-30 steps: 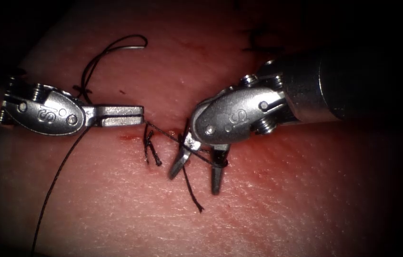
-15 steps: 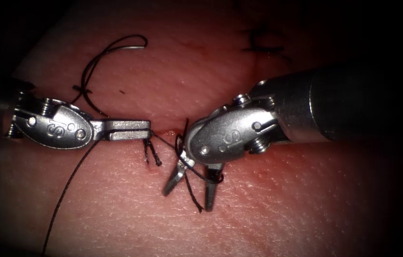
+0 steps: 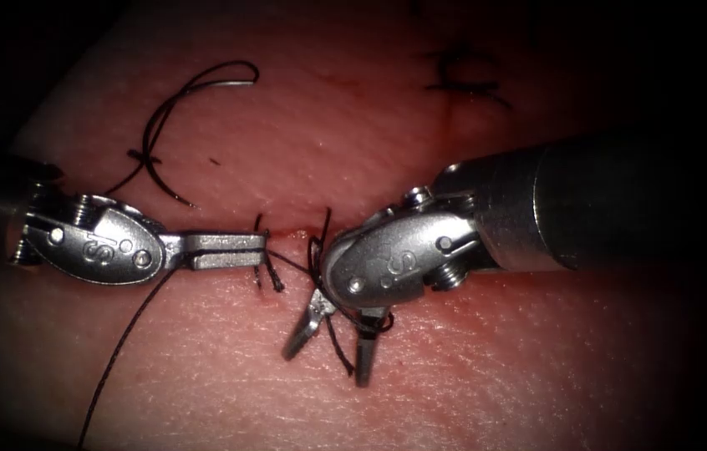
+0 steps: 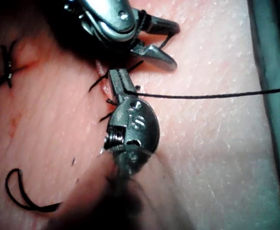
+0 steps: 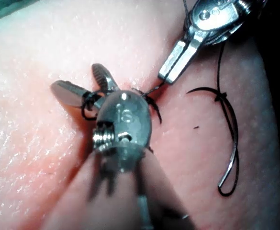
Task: Wound Closure
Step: Pick up suture tail with right grasper
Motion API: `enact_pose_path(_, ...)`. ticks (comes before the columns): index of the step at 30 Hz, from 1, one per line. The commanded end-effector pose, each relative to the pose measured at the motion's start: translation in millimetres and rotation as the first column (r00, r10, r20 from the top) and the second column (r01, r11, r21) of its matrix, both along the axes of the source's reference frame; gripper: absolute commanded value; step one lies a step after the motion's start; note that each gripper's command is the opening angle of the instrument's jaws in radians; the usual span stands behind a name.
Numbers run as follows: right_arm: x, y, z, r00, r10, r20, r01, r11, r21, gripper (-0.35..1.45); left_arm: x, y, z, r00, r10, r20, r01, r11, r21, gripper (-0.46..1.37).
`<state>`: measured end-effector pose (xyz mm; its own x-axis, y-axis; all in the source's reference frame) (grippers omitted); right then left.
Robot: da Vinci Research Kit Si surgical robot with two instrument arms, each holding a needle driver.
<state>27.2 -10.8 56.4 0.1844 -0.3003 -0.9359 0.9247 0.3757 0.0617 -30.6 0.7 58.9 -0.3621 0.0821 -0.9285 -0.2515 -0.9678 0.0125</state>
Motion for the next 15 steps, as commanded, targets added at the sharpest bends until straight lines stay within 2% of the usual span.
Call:
enact_pose_path(1,0.0,0.1,0.1,1.0,-0.007,-0.011,0.007,1.0,-0.011,0.96,-0.1,-0.1,0.2,1.0,0.003,0.003,-0.003,1.0,0.002,-0.35)
enact_pose_path(9,-0.3,-0.2,0.8,0.998,-0.054,0.011,0.054,0.998,-0.018,0.87,-0.2,-0.9,0.5,1.0,0.001,0.005,-0.001,1.0,0.006,-0.35)
enact_pose_path(10,-0.5,-0.3,1.0,0.997,-0.072,0.019,0.073,0.997,-0.018,0.67,-0.2,-0.9,0.5,1.0,0.001,0.005,-0.001,1.0,0.005,-0.35)
enact_pose_path(11,-0.6,-0.3,1.2,0.994,-0.103,0.026,0.103,0.995,-0.005,0.27,-0.2,-0.9,0.5,1.0,0.001,0.005,-0.001,1.0,0.005,-0.35)
enact_pose_path(12,-0.7,-0.4,1.3,0.993,-0.117,0.029,0.117,0.993,0.0,-0.01,-0.1,-0.9,0.5,1.0,0.001,0.005,-0.001,1.0,0.005,-0.35)
enact_pose_path(13,-0.7,-0.4,1.4,0.992,-0.124,0.029,0.124,0.992,0.002,-0.17,-0.1,-0.9,0.5,1.0,0.001,0.005,-0.001,1.0,0.005,-0.35)
enact_pose_path(15,-0.8,-0.4,1.5,0.992,-0.125,0.029,0.125,0.992,0.002,-0.31,-0.1,-0.9,0.5,1.0,0.001,0.005,-0.001,1.0,0.005,-0.35)
